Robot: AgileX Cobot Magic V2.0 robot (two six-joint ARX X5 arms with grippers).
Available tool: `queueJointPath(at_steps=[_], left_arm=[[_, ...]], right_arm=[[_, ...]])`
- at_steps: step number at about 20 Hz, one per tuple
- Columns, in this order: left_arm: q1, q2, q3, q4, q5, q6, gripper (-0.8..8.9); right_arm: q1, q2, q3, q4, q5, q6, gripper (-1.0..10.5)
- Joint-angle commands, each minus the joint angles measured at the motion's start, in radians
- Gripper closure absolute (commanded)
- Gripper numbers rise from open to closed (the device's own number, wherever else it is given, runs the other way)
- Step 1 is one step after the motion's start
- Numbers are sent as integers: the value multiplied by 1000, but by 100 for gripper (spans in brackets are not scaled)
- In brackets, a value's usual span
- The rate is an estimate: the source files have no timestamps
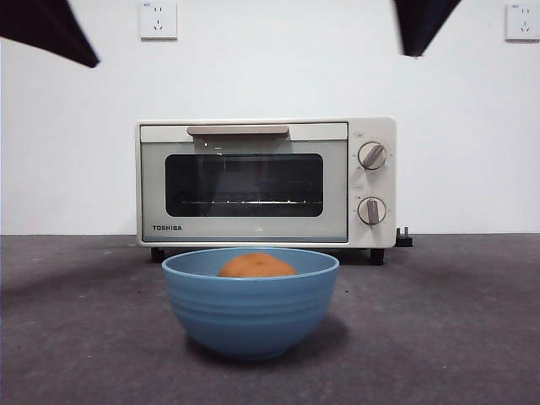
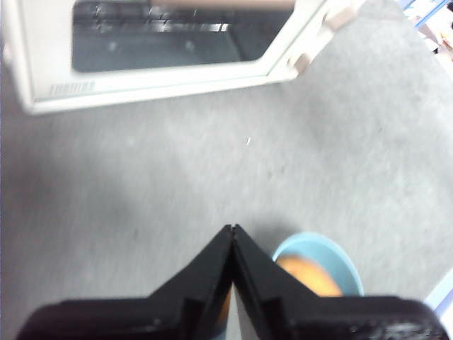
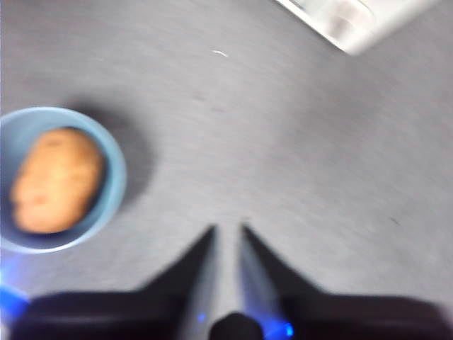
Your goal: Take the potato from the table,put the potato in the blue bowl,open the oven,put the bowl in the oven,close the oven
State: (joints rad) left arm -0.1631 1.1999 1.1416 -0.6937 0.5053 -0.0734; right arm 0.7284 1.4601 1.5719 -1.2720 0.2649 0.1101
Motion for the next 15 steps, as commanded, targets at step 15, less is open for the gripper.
queueJointPath(at_steps=[15], left_arm=[[-138, 589, 647, -8, 42, -39, 819]], right_arm=[[-606, -204, -267, 165, -348, -198, 958]])
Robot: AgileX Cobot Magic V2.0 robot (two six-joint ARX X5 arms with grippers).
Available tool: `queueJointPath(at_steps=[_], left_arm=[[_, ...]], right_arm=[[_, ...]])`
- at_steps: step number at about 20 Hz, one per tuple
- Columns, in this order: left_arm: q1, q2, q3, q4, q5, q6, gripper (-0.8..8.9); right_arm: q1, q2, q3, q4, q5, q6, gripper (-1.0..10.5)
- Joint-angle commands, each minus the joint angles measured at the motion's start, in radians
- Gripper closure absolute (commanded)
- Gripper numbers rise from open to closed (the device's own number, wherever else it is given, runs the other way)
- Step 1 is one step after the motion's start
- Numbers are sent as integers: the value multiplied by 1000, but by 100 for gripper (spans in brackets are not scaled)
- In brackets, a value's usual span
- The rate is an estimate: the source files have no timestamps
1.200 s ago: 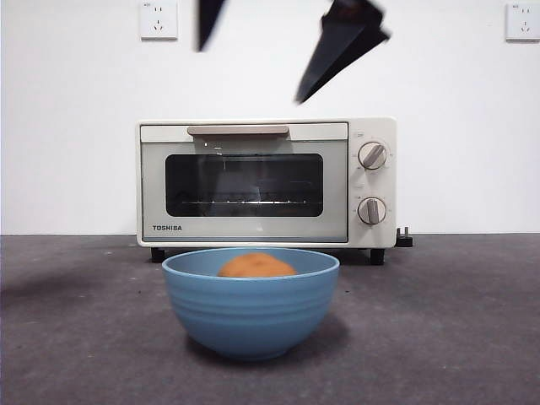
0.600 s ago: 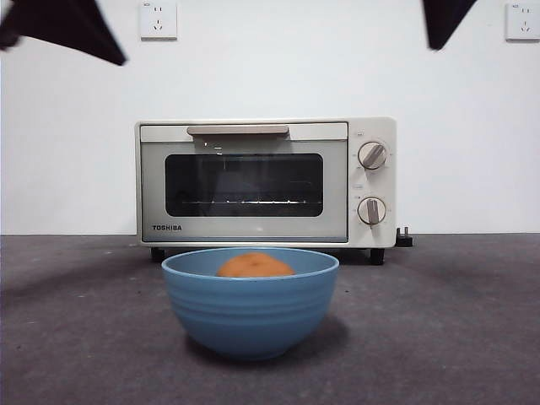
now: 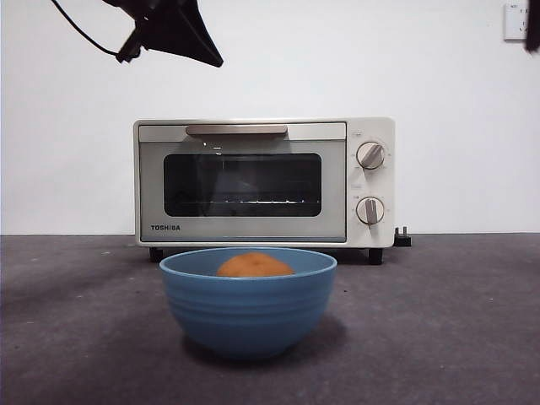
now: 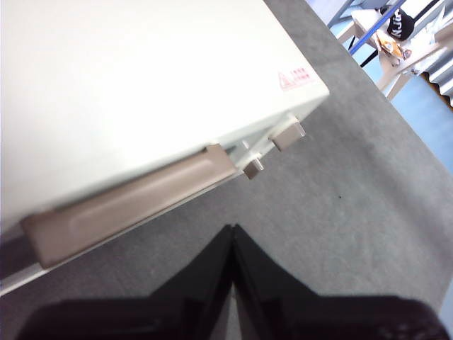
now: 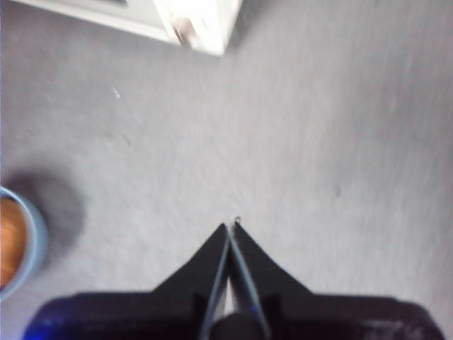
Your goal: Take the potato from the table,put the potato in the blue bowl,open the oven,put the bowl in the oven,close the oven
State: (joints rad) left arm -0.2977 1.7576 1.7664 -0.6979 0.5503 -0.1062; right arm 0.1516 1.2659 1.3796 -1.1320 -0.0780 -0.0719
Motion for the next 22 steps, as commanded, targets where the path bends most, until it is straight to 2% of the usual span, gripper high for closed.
queueJointPath(at_steps=[1, 2, 5, 6, 14, 22], left_arm=[[-3, 51, 39, -3, -14, -6, 819], [-3, 67, 49, -3, -40, -6, 819], [0, 109, 51, 9, -82, 5, 819], [1, 121, 51, 12, -85, 8, 819], [-2, 168, 51, 54, -212, 39, 819], [-12, 206, 51, -24, -215, 61, 819]], right_arm=[[-52, -29, -132, 56, -11, -11, 958], [-71, -48, -188, 90, -34, -8, 958], [-95, -104, -324, 167, -195, -7, 958], [-95, -114, -351, 172, -219, -10, 958], [-95, -141, -385, 172, -222, -9, 958], [-95, -142, -385, 171, -222, -7, 958]])
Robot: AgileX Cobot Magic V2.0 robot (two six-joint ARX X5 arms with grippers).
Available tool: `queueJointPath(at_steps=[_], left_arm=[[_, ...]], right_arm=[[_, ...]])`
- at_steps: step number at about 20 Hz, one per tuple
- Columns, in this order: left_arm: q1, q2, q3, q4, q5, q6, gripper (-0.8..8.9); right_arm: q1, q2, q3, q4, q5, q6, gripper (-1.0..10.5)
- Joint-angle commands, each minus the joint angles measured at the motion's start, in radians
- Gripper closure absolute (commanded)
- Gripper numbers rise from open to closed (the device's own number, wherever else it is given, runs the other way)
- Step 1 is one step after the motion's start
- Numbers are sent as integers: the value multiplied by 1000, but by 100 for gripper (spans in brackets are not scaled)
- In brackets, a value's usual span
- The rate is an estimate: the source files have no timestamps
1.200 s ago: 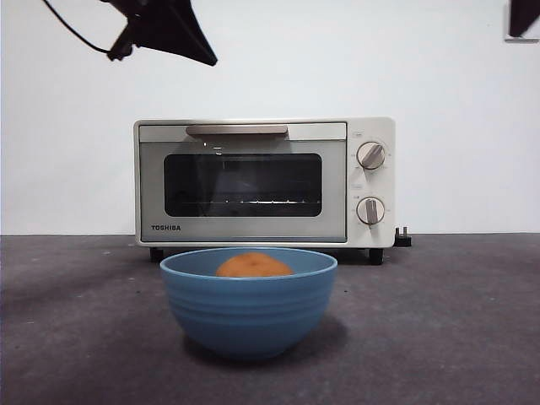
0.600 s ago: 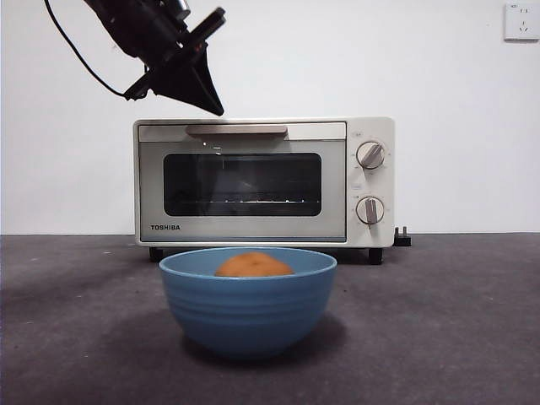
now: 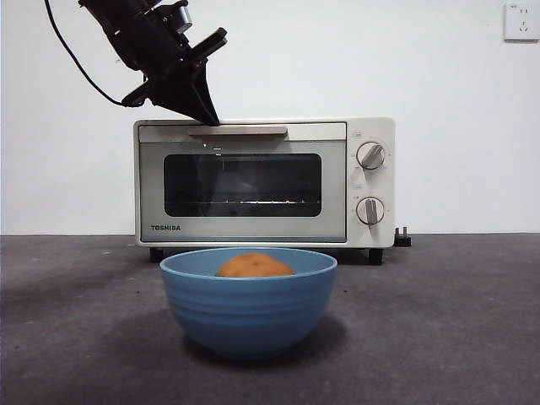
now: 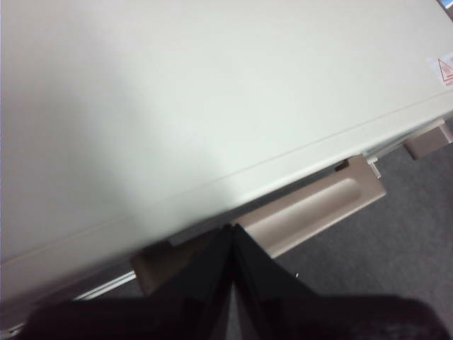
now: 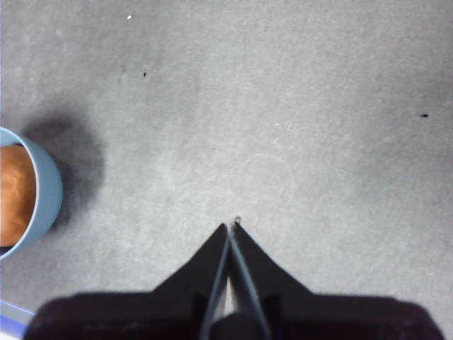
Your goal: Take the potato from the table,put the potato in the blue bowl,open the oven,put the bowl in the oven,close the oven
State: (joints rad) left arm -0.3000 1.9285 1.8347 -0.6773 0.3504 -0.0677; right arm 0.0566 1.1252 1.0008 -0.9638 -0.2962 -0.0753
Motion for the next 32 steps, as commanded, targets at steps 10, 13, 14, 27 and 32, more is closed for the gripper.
queueJointPath(at_steps=[10, 13, 14, 27, 32], left_arm=[[-88, 26, -24, -157, -195, 75, 819], [-93, 21, -41, -141, -196, 77, 819], [-93, 14, -53, -132, -198, 75, 819], [-100, -252, -565, 183, -230, -20, 819], [-105, -324, -776, 338, -246, -109, 819]], right_arm=[[1, -110, -6, -73, 10, 129, 957], [1, -217, -6, -126, 16, 136, 957], [1, -251, -6, -149, 16, 137, 957], [1, -449, -6, -278, 15, 188, 957], [1, -449, -6, -275, 11, 188, 957]])
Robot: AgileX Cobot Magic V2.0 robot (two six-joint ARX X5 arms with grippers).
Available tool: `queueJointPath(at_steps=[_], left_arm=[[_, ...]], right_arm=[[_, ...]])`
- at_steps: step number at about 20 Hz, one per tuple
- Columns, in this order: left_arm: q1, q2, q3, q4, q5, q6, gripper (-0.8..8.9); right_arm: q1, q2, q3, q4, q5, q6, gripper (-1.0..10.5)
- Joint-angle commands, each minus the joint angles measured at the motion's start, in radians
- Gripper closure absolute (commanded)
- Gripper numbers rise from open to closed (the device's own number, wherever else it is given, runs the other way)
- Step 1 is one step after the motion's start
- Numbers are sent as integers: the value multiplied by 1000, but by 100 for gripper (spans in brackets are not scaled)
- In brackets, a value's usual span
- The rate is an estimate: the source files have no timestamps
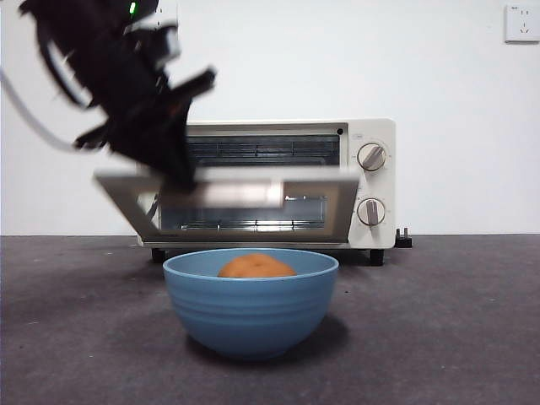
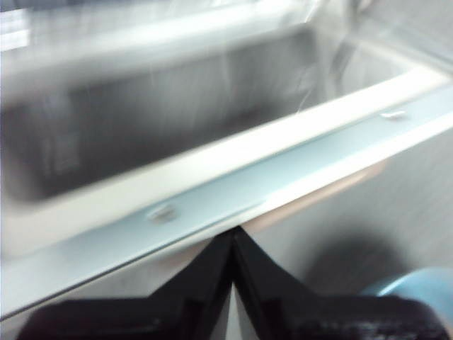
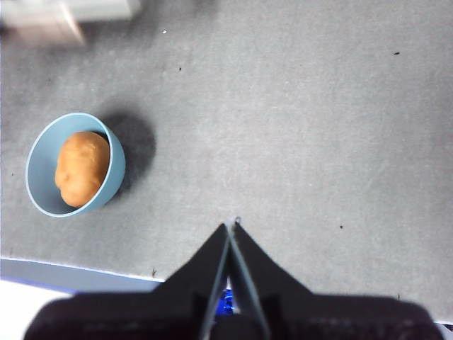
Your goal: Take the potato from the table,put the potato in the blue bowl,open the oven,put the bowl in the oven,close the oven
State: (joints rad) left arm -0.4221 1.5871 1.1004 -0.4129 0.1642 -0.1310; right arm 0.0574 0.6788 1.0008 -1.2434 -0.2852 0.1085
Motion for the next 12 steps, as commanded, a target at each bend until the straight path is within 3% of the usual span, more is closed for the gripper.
queueJointPath(at_steps=[1, 9, 12], left_arm=[[17, 15, -59, 85, -59, -51, 819], [14, 15, -72, 47, -52, -41, 819], [9, 15, -72, -2, -53, 2, 819]], right_arm=[[0, -2, -6, 8, 0, 5, 957], [0, 0, -6, 17, 1, 3, 957], [0, 7, -6, 32, 4, 3, 958]])
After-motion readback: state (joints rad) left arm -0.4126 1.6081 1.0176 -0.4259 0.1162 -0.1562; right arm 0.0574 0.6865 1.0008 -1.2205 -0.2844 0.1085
